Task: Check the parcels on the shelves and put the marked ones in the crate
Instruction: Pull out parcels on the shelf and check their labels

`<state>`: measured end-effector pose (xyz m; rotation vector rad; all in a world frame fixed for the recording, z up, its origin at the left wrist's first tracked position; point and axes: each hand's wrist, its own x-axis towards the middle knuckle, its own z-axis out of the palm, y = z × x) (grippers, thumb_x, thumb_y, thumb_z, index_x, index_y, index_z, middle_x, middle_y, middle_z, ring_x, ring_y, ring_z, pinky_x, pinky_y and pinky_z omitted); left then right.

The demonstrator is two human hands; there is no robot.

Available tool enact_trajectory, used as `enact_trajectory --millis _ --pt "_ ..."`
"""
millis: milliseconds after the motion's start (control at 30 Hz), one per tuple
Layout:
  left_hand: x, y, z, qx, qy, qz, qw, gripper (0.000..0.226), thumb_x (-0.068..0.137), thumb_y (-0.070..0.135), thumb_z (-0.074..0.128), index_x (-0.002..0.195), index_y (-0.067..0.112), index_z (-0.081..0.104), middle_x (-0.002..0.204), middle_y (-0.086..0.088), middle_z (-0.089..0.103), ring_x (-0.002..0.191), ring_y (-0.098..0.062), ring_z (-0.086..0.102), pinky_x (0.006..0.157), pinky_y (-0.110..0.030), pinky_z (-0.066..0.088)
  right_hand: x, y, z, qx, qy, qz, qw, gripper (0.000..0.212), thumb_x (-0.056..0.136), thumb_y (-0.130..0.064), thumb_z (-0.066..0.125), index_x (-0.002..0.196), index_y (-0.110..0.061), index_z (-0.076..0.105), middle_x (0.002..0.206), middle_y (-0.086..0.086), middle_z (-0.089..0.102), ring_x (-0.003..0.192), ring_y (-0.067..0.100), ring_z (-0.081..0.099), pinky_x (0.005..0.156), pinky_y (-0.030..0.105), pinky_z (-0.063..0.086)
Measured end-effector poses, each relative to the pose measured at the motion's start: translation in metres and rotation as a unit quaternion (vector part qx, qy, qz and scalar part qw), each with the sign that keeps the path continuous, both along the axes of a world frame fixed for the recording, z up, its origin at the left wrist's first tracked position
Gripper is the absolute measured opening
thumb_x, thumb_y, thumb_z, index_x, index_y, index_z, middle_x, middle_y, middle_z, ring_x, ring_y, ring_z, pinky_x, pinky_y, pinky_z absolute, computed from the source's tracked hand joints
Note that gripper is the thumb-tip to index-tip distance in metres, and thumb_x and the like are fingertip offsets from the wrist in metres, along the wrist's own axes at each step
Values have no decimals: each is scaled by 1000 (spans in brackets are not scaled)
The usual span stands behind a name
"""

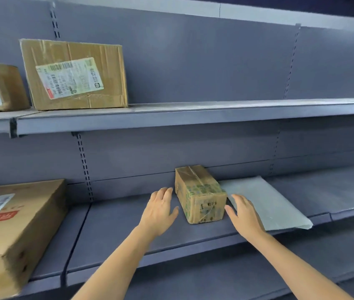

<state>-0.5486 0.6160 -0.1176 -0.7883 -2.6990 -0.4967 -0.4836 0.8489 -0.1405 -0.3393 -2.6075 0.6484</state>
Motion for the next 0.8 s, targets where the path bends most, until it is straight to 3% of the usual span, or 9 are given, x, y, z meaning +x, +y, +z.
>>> enact_trajectory --millis 133,300,467,533,633,700,800 --pt "-15 43 -4 73 -84 30 993 53 95 28 44 141 7 28 145 -8 34 132 -28 30 105 -29 25 -29 21 -4 -54 9 7 998 45 95 -27 45 134 -4 40 138 12 45 127 26 41 99 30 36" --pt "-49 90 -6 243 -241 115 933 46 96 27 43 134 2 35 139 -16 41 127 -32 38 97 -32 33 -73 30 -11 -148 24 -9 989 49 96 -29 43 137 -3 37 142 13 42 131 26 39 104 32 33" --pt "-76 112 -19 274 -293 132 907 47 96 35 43 131 4 36 133 -15 46 121 -30 45 93 -32 37 -108 33 -24 -283 36 -26 958 55 94 -33 46 138 -3 36 141 15 43 130 28 41 105 38 35" --pt "-78 117 -26 299 -322 133 888 46 95 39 43 127 6 39 129 -12 52 116 -28 50 88 -31 41 -116 32 -34 -345 28 -38 937 54 92 -38 48 134 -4 42 133 15 52 121 30 49 101 41 41" --pt "-78 119 -38 357 -350 136 855 41 96 39 41 125 10 44 123 -9 57 111 -26 56 86 -30 44 -121 23 -41 -401 21 -36 915 41 88 -43 52 112 -11 61 107 10 65 100 27 59 89 43 49" --pt "-77 114 -43 398 -359 143 832 29 97 33 42 118 13 46 116 -7 59 104 -24 58 83 -31 46 -118 14 -40 -403 44 -12 914 30 88 -38 55 104 -15 63 96 4 67 95 23 62 80 35 51" --pt "-75 95 -46 477 -383 150 776 12 95 20 45 105 14 48 101 -5 63 92 -24 62 84 -39 52 -106 -3 -35 -339 74 28 937 22 90 -30 52 103 -16 63 86 -5 65 82 8 62 59 11 43"
